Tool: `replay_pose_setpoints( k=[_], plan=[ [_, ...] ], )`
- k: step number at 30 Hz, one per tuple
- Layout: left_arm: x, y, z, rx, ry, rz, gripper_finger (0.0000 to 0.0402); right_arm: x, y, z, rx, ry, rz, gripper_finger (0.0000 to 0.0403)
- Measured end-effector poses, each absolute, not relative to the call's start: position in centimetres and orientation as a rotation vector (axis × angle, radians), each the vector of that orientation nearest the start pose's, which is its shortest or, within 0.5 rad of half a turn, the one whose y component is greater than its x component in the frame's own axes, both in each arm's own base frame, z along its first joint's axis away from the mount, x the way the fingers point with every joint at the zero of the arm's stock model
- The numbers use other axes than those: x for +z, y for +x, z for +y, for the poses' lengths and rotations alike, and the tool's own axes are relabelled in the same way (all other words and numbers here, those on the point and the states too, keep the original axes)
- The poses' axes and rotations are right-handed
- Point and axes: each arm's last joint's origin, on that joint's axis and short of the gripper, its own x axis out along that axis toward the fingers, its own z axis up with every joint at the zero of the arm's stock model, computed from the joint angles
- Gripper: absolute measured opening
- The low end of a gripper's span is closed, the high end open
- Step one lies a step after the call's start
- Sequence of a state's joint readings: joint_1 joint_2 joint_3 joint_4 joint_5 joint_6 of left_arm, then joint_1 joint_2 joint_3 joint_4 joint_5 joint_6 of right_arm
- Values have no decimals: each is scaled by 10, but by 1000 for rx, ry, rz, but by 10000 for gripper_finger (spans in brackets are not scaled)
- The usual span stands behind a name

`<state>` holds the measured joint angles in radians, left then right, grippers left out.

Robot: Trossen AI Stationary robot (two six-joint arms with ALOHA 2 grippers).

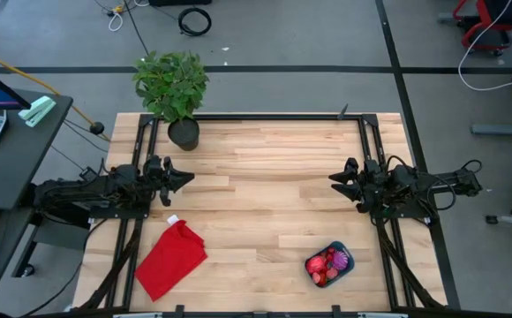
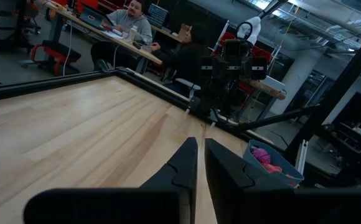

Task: Pick and placing Produce into tupperware
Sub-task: Return to Home Position

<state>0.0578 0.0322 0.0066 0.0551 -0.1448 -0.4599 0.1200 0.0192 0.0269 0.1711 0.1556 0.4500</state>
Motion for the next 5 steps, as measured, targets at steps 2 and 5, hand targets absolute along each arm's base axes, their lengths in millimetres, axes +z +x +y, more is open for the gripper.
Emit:
replay_pose_setpoints(
  k=[2,5],
  plan=[
    [169,99,10,192,-459,-76,32,188,95,7,5,473,-183,183],
    [169,99,10,192,-459,-76,28,188,95,7,5,473,-183,183]
  ],
)
